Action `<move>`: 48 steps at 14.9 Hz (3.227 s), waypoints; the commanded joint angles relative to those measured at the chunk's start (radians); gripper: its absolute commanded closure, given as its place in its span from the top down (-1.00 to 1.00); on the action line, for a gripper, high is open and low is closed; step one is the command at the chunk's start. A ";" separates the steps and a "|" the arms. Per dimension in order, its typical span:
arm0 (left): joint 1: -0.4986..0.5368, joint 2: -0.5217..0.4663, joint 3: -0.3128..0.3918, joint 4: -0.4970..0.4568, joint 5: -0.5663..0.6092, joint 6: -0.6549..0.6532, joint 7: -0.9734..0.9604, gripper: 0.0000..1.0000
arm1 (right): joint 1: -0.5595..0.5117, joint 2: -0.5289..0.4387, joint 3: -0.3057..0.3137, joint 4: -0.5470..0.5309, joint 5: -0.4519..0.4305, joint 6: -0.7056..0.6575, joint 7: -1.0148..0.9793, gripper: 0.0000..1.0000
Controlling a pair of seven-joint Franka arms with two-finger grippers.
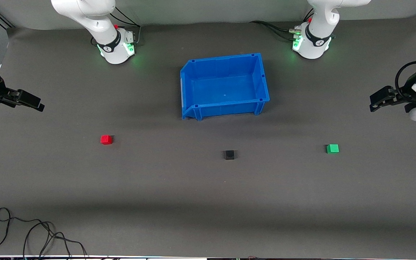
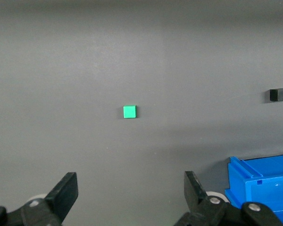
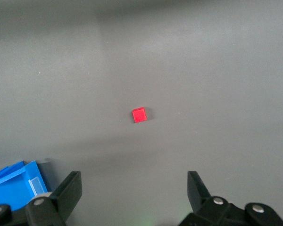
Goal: Attach green and red cubes to black cube
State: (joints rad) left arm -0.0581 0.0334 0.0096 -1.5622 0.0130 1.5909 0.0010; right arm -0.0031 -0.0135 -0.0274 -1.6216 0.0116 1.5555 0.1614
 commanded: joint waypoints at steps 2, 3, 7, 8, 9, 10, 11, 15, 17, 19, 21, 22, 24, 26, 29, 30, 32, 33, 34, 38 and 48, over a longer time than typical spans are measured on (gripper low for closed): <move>-0.009 -0.018 0.003 -0.010 0.004 -0.008 -0.018 1.00 | 0.000 -0.016 0.001 -0.017 -0.018 0.012 -0.017 0.99; -0.009 -0.018 0.003 -0.010 0.004 -0.008 -0.018 1.00 | 0.000 -0.013 0.001 -0.015 -0.016 0.014 -0.017 0.99; -0.009 -0.009 0.003 -0.001 0.001 -0.012 -0.021 1.00 | 0.002 -0.014 0.001 -0.017 -0.016 0.012 -0.016 0.99; -0.009 -0.007 0.003 0.001 -0.002 -0.017 -0.021 1.00 | 0.002 -0.014 0.001 -0.017 -0.018 0.014 -0.016 0.99; -0.009 -0.004 0.003 0.007 -0.002 -0.017 -0.021 1.00 | 0.002 -0.014 0.001 -0.017 -0.016 0.014 -0.016 0.99; -0.009 -0.003 0.003 0.008 -0.002 -0.017 -0.021 1.00 | 0.002 -0.014 0.003 -0.017 -0.016 0.014 -0.016 0.99; -0.006 -0.001 0.003 0.010 -0.004 -0.017 -0.021 1.00 | 0.002 -0.014 0.001 -0.017 -0.016 0.014 -0.016 0.99; -0.008 -0.001 0.003 0.010 -0.004 -0.020 -0.160 1.00 | 0.002 -0.014 0.004 -0.017 -0.016 0.012 -0.016 0.99; -0.009 0.000 0.003 0.008 -0.004 -0.022 -0.324 1.00 | 0.002 -0.014 0.004 -0.018 -0.016 0.008 -0.016 0.99; 0.000 0.002 0.004 0.007 -0.031 -0.035 -0.468 1.00 | 0.002 -0.014 0.004 -0.018 -0.016 0.006 -0.016 0.99; 0.027 0.005 0.013 0.004 -0.097 -0.043 -0.617 1.00 | 0.005 -0.016 0.004 -0.020 -0.016 0.006 -0.016 0.99; 0.056 0.014 0.013 0.004 -0.125 -0.043 -0.698 1.00 | 0.002 -0.019 0.004 -0.021 -0.015 0.005 -0.017 0.99; 0.070 0.035 0.013 0.002 -0.157 -0.037 -0.856 1.00 | 0.002 -0.025 0.001 -0.044 -0.013 0.008 -0.017 0.99; 0.107 0.057 0.013 0.004 -0.206 -0.026 -1.008 1.00 | 0.002 -0.026 0.000 -0.075 -0.008 0.044 -0.019 0.99; 0.144 0.086 0.013 -0.007 -0.243 -0.008 -1.139 1.00 | 0.005 -0.022 0.001 -0.121 -0.007 0.069 -0.019 0.99; 0.147 0.095 0.013 -0.019 -0.245 0.001 -1.163 1.00 | 0.008 -0.022 0.001 -0.156 -0.007 0.092 -0.019 0.99; 0.175 0.097 0.013 -0.070 -0.278 0.046 -1.190 1.00 | 0.041 -0.017 0.000 -0.246 -0.007 0.161 -0.019 0.99; 0.188 0.095 0.015 -0.108 -0.304 0.075 -1.188 1.00 | 0.049 -0.014 0.001 -0.295 -0.007 0.207 -0.019 0.99; 0.213 0.094 0.013 -0.149 -0.320 0.118 -1.190 1.00 | 0.064 -0.014 0.001 -0.352 -0.007 0.265 -0.011 0.99; 0.257 0.102 0.013 -0.313 -0.402 0.309 -1.182 1.00 | 0.080 0.023 0.001 -0.512 -0.008 0.466 -0.016 0.99; 0.247 0.267 0.007 -0.554 -0.646 0.745 -0.934 1.00 | 0.077 0.282 0.000 -0.679 -0.010 0.957 -0.019 0.99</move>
State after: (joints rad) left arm 0.1926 0.2933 0.0155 -2.0669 -0.5656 2.2702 -1.0304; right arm 0.0728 0.2141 -0.0234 -2.2853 0.0116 2.4291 0.1564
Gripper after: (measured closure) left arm 0.000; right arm 0.000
